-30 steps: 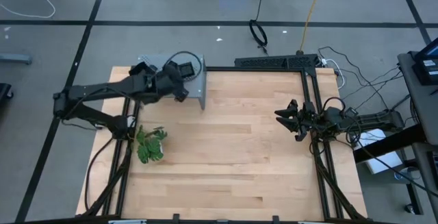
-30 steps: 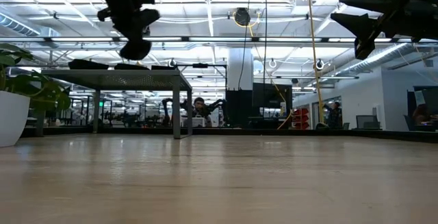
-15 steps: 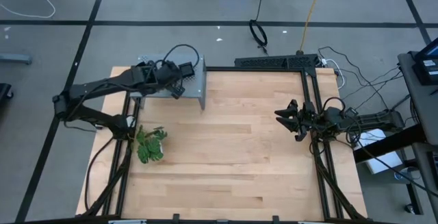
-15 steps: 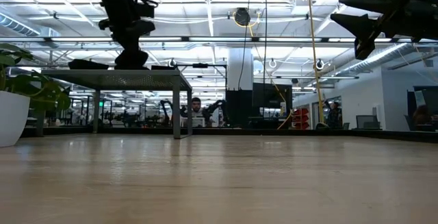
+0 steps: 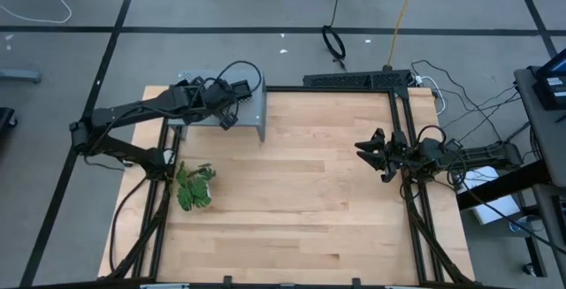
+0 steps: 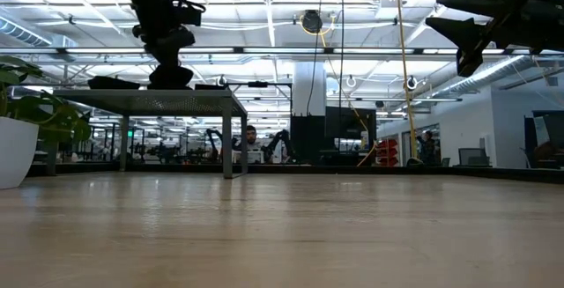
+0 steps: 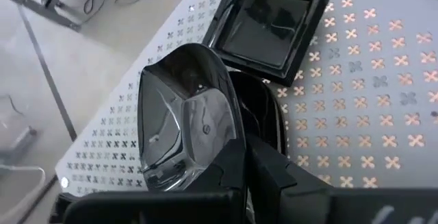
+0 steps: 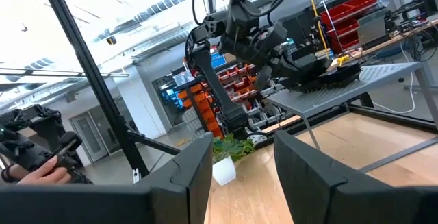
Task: Pick & Place Mini shaped plates
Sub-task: Stack the leaf shaped plate on top of the leaf shaped plate on the shelf
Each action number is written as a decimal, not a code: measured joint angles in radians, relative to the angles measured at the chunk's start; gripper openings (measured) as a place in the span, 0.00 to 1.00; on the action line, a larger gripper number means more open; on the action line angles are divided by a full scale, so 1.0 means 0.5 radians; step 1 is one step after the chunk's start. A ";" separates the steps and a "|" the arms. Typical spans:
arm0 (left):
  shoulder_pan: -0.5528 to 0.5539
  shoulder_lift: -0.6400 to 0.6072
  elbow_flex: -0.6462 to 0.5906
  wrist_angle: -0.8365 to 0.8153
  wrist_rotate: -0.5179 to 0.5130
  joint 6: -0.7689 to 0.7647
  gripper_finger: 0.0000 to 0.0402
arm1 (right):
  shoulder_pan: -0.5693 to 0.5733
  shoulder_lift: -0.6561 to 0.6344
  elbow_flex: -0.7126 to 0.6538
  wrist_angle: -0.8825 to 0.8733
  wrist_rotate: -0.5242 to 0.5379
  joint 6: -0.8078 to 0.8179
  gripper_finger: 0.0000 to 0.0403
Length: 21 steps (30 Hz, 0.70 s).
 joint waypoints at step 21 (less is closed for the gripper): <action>-0.005 -0.001 0.000 -0.100 0.105 0.433 0.06 | 0.000 0.000 0.001 -0.001 0.000 0.000 0.36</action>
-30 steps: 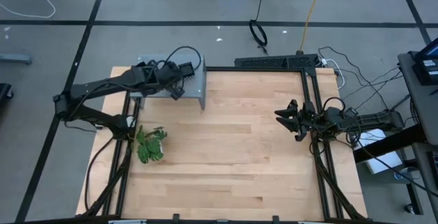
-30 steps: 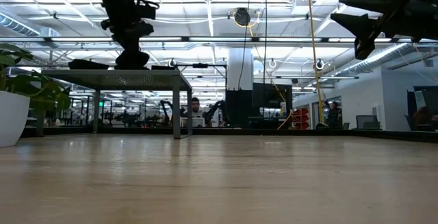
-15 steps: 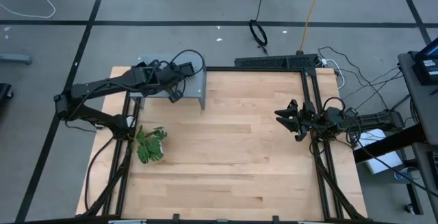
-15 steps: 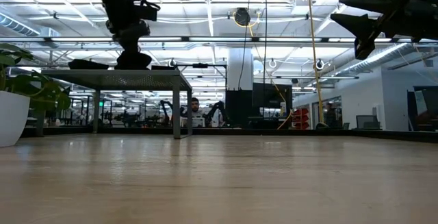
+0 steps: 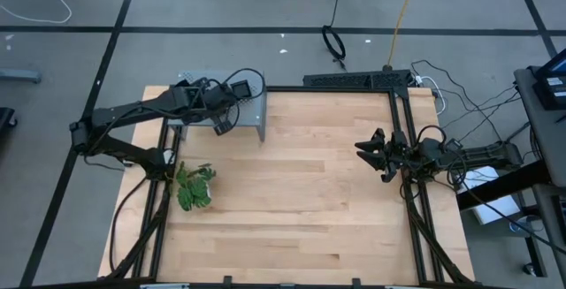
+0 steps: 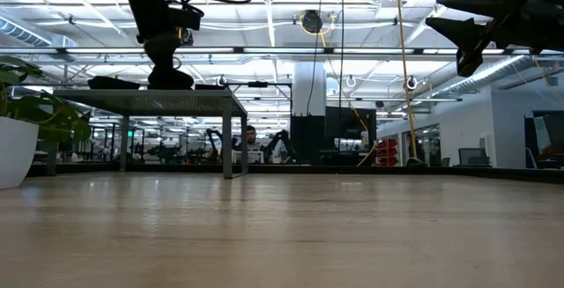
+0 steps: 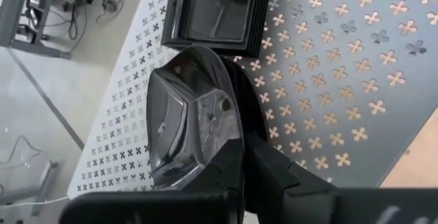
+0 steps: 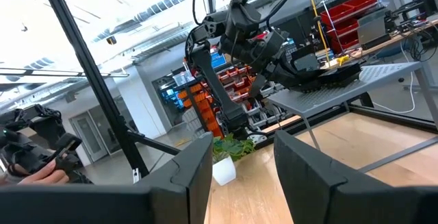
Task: Pick & Place Mini shaped plates
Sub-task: Stack the leaf shaped plate on top of the leaf shaped plate on the shelf
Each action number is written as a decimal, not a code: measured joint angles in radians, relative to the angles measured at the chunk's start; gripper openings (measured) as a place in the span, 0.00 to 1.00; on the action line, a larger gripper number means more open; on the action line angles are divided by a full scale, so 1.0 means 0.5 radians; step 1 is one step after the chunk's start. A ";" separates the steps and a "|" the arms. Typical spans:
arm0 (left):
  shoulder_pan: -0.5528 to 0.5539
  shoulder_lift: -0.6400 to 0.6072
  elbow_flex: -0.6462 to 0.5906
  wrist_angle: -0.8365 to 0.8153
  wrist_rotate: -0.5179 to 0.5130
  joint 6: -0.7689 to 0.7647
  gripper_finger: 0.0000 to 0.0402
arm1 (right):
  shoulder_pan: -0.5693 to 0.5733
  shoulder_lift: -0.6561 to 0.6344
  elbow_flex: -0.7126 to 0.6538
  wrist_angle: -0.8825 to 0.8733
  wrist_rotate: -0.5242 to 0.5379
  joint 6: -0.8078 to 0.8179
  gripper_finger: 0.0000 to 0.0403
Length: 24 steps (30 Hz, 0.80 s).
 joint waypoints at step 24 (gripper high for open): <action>0.000 0.000 0.000 -0.002 -0.072 -0.416 0.18 | -0.001 0.000 -0.001 0.001 0.000 0.000 0.36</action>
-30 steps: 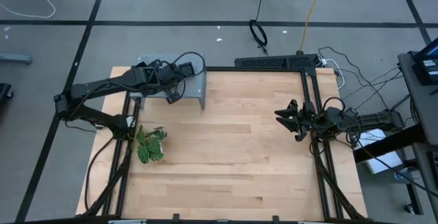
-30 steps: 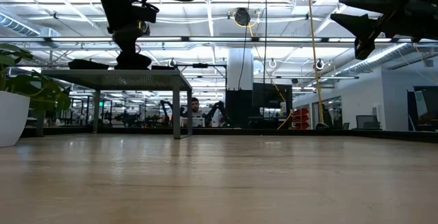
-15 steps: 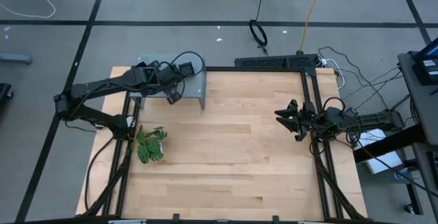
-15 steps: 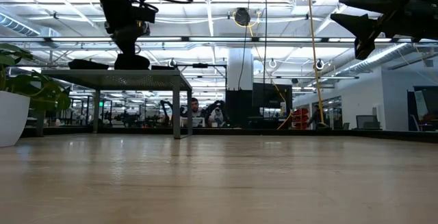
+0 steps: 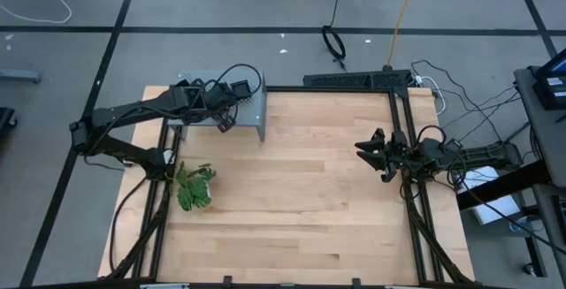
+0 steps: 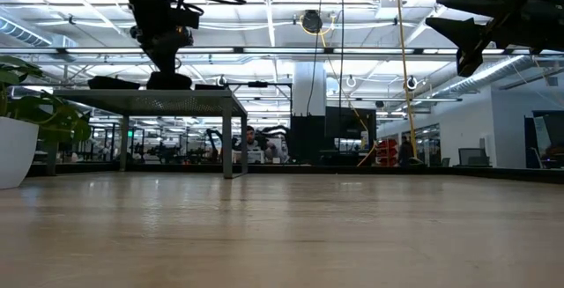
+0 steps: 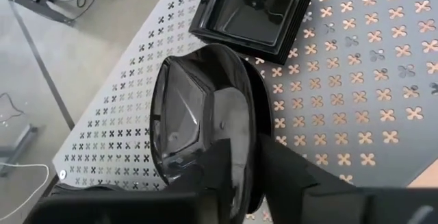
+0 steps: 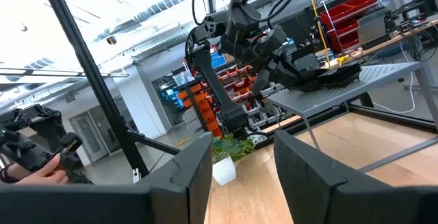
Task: Pick & Place Mini shaped plates
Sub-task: Stack the leaf shaped plate on top of the leaf shaped plate on the shelf, then return to Home Position
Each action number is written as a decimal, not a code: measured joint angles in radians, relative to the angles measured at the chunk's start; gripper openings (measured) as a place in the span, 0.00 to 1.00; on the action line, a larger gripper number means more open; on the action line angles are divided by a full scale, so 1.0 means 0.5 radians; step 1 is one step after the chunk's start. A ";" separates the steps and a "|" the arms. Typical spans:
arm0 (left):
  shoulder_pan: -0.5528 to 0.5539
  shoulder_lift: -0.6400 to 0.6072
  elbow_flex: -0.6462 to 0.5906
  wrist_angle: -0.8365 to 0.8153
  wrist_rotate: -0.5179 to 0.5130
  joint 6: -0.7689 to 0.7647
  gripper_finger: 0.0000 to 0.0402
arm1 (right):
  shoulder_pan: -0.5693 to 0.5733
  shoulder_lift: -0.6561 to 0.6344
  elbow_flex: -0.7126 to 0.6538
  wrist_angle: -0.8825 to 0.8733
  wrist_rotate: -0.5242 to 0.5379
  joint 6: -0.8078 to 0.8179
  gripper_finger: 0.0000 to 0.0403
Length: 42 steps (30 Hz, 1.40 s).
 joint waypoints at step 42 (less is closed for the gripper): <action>-0.371 -1.155 0.223 0.003 0.851 0.484 0.45 | 0.001 0.000 0.000 0.000 0.000 0.000 0.36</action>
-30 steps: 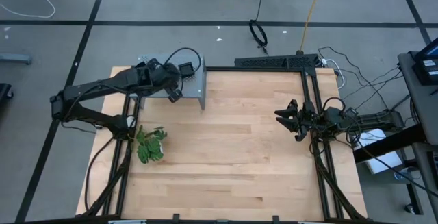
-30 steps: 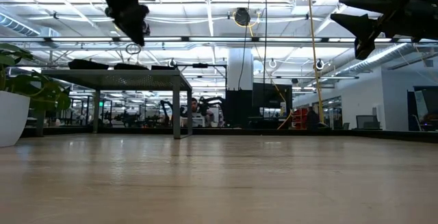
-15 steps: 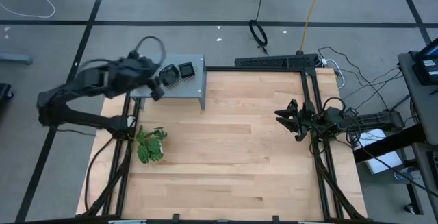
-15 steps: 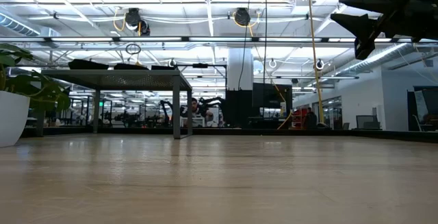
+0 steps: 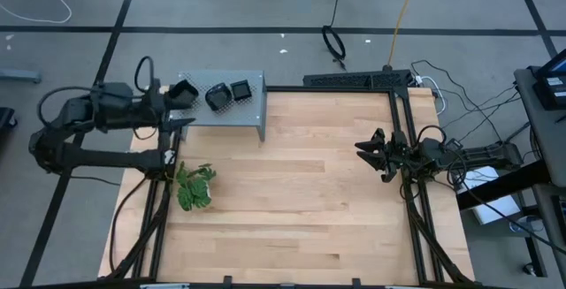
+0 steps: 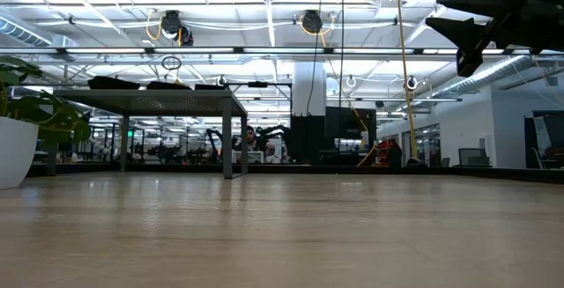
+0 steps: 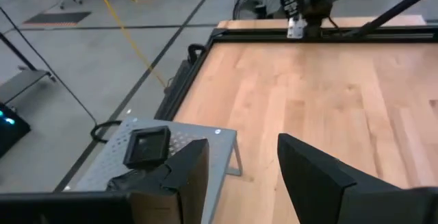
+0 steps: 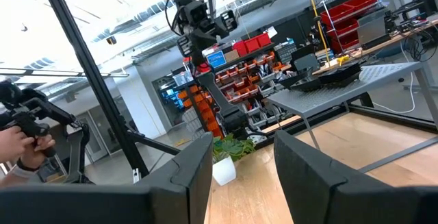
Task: Pick & Place Mini shaped plates
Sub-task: Return to Home Position
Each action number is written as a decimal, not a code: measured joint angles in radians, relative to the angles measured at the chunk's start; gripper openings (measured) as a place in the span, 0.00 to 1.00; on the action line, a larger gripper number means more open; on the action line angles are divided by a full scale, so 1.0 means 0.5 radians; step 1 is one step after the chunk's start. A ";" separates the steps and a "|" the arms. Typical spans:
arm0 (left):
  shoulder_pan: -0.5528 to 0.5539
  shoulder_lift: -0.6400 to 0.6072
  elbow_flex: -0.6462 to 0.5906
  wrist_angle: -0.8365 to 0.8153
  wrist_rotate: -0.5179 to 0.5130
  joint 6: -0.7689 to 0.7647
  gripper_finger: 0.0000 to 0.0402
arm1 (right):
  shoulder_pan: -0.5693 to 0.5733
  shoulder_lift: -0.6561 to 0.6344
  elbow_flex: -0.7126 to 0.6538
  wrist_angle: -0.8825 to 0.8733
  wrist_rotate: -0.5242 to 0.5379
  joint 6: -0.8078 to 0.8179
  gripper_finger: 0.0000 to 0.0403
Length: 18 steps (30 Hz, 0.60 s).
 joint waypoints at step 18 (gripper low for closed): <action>0.000 -0.674 -1.063 1.179 0.059 -0.134 0.45 | 0.000 -0.001 0.000 -0.001 0.000 0.000 0.36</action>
